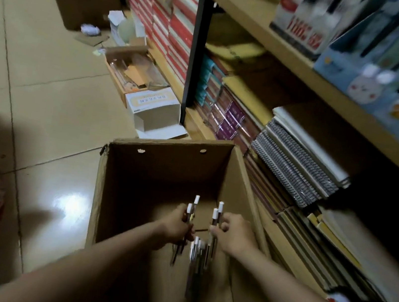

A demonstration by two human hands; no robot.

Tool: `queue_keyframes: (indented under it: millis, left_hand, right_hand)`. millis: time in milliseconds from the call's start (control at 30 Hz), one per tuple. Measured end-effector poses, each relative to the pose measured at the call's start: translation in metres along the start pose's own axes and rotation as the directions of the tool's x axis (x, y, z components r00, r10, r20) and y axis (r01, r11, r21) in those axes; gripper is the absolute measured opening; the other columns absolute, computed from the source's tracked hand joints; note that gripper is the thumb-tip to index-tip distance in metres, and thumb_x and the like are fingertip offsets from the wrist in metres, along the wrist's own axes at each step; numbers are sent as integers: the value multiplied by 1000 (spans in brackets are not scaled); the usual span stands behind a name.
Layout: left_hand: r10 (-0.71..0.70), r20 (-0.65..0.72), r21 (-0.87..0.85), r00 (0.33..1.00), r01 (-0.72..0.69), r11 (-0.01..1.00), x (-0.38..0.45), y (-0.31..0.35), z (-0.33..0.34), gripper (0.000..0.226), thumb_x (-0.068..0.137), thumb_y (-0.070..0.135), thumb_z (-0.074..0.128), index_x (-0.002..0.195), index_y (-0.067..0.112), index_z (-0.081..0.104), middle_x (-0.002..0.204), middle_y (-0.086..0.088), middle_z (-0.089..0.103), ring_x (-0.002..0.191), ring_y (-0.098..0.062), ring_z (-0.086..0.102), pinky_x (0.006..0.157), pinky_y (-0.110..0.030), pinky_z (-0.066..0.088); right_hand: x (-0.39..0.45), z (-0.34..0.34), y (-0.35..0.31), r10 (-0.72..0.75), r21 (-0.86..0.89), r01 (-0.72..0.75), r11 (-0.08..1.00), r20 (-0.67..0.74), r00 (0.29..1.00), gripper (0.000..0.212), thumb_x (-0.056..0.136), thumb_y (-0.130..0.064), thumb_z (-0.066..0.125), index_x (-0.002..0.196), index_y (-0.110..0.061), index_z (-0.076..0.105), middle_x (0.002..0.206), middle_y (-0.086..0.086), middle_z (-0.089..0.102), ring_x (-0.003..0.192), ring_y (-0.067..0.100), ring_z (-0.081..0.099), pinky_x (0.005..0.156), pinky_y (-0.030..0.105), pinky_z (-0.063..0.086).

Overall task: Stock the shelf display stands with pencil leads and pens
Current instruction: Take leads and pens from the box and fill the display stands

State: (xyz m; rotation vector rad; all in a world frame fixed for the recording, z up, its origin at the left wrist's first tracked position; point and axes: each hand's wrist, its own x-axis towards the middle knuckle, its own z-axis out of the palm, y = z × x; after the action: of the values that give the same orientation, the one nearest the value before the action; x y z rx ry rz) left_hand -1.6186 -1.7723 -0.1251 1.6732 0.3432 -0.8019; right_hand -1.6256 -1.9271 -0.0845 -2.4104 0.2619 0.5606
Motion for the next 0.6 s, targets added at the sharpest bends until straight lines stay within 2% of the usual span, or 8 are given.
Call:
queue_keyframes:
  millis: [133, 167, 233, 300, 400, 467, 533, 600]
  left_hand:
    - [206, 69, 110, 976, -213, 971, -34, 85, -21, 17, 95, 1, 45, 102, 17, 46, 90, -11, 56, 73, -18, 56, 68, -32, 51]
    - [248, 105, 87, 963, -258, 962, -45, 106, -22, 17, 94, -1, 46, 105, 12, 50, 90, -13, 59, 75, -20, 58, 68, -32, 51]
    - [326, 172, -65, 930, -320, 945, -67, 145, -19, 22, 92, -3, 48, 104, 8, 62, 88, -11, 68, 77, -18, 65, 70, -29, 52]
    - [396, 151, -155, 906, -374, 914, -89, 176, -10, 18, 96, 8, 51, 101, 12, 67, 88, -8, 67, 78, -18, 62, 68, -27, 48]
    - [513, 128, -153, 849, -495, 856, -119, 209, 10, 31, 97, 33, 54, 110, 7, 64, 92, -9, 57, 78, -19, 51, 62, -24, 40]
    - [585, 100, -140, 805, -571, 809, -134, 225, 24, 39, 96, 34, 54, 113, -2, 59, 81, -6, 52, 63, -11, 48, 50, -19, 38]
    - [640, 79, -121, 764, -630, 767, -143, 235, 38, 42, 97, 34, 54, 109, -6, 56, 70, -1, 46, 50, -7, 41, 44, -19, 34]
    - [689, 105, -87, 717, -684, 724, -148, 241, 52, 36, 98, 33, 51, 101, -1, 59, 64, 2, 44, 46, -7, 38, 42, -20, 31]
  right_hand:
    - [-34, -78, -41, -160, 107, 163, 981, -32, 987, 10, 86, -22, 73, 83, -27, 64, 85, 0, 71, 84, 19, 69, 82, 39, 57]
    - [-44, -98, -49, -195, 113, 201, 973, -57, 979, 8, 85, -23, 73, 85, -27, 66, 86, -1, 71, 85, 19, 70, 83, 39, 57]
    - [-63, -137, -63, -256, 91, 268, 959, -129, 958, 7, 84, -28, 74, 89, -26, 70, 87, -2, 72, 83, 12, 68, 77, 28, 56]
    - [-84, -170, -75, -302, 50, 319, 946, -214, 929, 10, 84, -33, 74, 89, -26, 71, 87, -4, 72, 81, 9, 67, 72, 23, 52]
    - [-114, -209, -84, -327, 171, 380, 909, -276, 904, 6, 85, -29, 73, 89, -30, 70, 89, -5, 73, 84, 10, 70, 77, 32, 59]
    - [-130, -230, -86, -331, 250, 419, 873, -327, 885, 6, 87, -20, 71, 92, -22, 70, 91, 1, 74, 80, 12, 72, 74, 33, 61]
    - [-143, -248, -84, -331, 271, 455, 848, -398, 856, 5, 88, -14, 69, 93, -15, 70, 90, 7, 74, 71, 10, 72, 68, 26, 59]
    - [-153, -264, -82, -307, 277, 467, 840, -467, 829, 9, 89, -12, 68, 97, -8, 70, 91, 12, 74, 72, 15, 71, 73, 31, 60]
